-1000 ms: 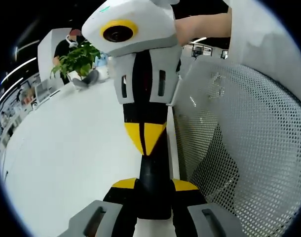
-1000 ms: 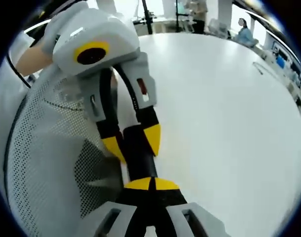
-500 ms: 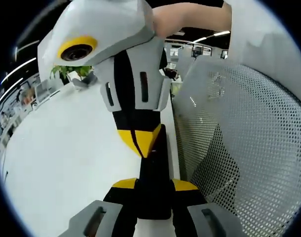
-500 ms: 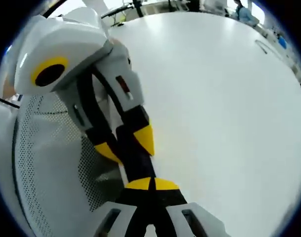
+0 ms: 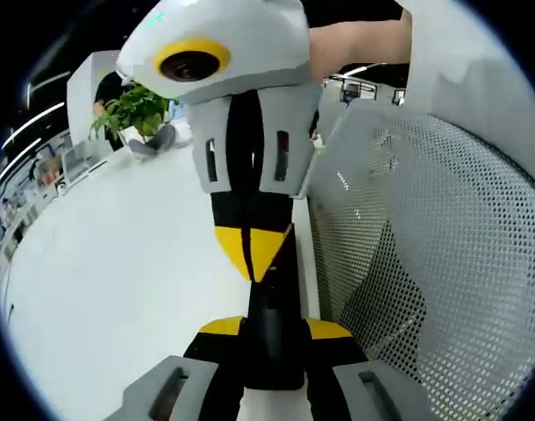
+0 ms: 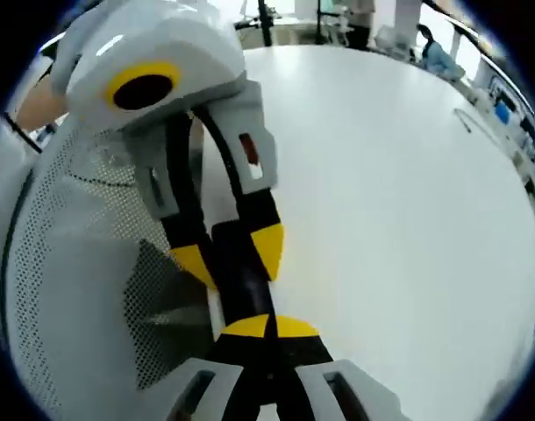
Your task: Press the specified remote control buttons in sequence, fully releasing each button before pressing the next.
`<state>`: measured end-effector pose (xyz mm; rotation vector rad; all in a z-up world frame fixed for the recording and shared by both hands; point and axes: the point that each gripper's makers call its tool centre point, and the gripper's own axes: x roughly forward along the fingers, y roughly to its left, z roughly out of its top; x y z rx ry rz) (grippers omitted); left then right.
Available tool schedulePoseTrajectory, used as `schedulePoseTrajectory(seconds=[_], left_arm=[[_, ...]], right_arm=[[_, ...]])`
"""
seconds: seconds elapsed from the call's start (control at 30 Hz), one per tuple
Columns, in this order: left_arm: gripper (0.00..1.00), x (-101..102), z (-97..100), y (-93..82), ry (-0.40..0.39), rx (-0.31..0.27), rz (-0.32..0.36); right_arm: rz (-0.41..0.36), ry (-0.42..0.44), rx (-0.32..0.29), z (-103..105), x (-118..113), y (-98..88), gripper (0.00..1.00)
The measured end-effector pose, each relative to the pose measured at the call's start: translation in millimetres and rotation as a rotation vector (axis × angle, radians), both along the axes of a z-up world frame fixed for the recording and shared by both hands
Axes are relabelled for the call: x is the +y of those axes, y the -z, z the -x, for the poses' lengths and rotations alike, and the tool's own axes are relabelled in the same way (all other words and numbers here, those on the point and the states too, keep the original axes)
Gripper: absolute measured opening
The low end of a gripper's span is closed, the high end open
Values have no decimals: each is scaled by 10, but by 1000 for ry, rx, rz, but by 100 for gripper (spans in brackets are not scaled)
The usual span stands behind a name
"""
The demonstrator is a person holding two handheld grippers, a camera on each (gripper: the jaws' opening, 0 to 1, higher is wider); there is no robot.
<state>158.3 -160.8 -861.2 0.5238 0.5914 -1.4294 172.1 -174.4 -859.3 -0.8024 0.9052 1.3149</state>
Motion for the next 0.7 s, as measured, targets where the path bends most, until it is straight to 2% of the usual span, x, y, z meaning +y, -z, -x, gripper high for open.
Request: schedulePoseTrajectory(seconds=[0.13,0.2,0.27,0.37,0.47,0.57,0.7], left_arm=[[25,-1,1,-1,0,0,0],[25,-1,0,0,-2,0,1],[25,-3,0,4,0,0,0],[25,-4,1,1,-1,1,0],[25,-6,-1,3,0,0,1],[25,-6,0,2,0,0,1],[25,-5,0,5,4,0,1]], right_arm=[[-73,-18,-94,6,3,-20,0],[-85,-6,-111,28,-22,-23,0],[-99,9,-92,57,2,-52,0],[-113,24,-23,158,50,-74,0],[-103,-2,-44,149,57,-60,0],[-97,-11,-38,149,63,-56,0],[-30,-117,-59,165,66,-43,0]])
